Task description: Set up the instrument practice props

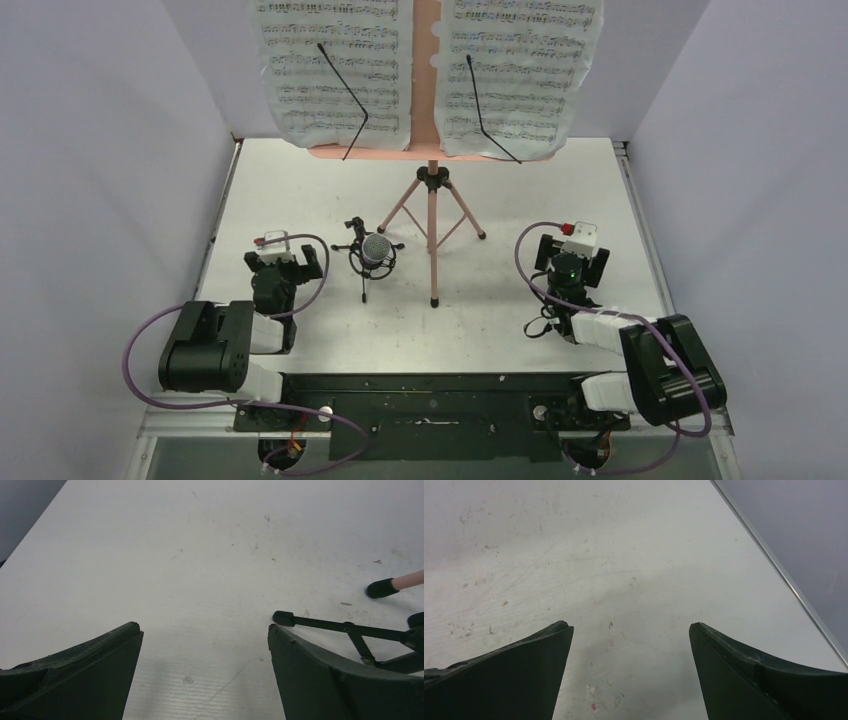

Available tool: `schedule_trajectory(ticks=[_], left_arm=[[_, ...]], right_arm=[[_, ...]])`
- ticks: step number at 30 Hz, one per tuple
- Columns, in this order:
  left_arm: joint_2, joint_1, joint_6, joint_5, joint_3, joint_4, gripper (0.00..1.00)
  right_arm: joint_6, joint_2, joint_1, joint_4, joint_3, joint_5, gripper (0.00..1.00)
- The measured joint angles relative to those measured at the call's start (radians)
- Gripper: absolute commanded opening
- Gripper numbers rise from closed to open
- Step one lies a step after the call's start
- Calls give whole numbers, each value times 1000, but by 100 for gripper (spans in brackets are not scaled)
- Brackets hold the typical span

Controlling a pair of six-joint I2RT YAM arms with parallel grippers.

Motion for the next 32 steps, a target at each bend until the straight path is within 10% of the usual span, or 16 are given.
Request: schedule_trajectory(ticks=[10,32], left_arm=[[0,0,26,73,82,-56,96],[0,-15,28,42,109,-116,96]], right_arm=[[-145,261,3,502,-112,-13,90],[-93,333,-115,549,-56,-137,90]])
